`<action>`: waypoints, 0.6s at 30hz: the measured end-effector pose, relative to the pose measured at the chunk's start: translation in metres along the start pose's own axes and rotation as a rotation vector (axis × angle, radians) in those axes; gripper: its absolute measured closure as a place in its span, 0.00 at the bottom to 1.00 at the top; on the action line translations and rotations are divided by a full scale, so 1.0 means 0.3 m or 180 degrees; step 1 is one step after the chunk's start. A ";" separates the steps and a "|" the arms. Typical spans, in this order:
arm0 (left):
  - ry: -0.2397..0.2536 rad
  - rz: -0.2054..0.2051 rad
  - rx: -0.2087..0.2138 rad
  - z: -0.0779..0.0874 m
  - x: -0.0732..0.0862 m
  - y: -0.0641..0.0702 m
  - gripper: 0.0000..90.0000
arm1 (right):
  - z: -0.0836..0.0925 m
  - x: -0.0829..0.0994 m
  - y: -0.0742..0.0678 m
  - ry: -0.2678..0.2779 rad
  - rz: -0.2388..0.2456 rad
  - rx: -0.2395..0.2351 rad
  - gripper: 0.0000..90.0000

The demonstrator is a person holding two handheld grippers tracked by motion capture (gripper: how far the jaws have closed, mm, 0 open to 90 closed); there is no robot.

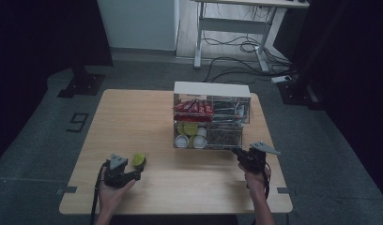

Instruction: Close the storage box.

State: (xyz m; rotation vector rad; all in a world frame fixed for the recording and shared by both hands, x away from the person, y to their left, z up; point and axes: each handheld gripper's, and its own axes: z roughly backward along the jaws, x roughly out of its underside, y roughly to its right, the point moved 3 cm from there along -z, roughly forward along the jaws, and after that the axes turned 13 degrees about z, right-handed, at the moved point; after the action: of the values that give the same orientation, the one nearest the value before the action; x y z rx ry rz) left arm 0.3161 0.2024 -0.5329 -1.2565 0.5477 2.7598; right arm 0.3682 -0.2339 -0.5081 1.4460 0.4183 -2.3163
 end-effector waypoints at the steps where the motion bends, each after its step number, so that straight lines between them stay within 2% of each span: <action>1: -0.0003 0.0000 -0.0001 0.000 0.000 0.000 0.32 | -0.001 0.002 0.001 -0.0005 0.0010 0.0002 0.97; 18: -0.0033 -0.0003 -0.0016 -0.003 0.003 -0.003 0.32 | -0.014 0.028 0.001 -0.0109 0.0011 -0.0006 0.97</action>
State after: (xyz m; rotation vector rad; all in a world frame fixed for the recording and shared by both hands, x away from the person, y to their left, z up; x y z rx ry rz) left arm 0.3165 0.2030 -0.5344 -1.2422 0.5393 2.7671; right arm 0.3682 -0.2336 -0.5174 1.4028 0.4077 -2.3338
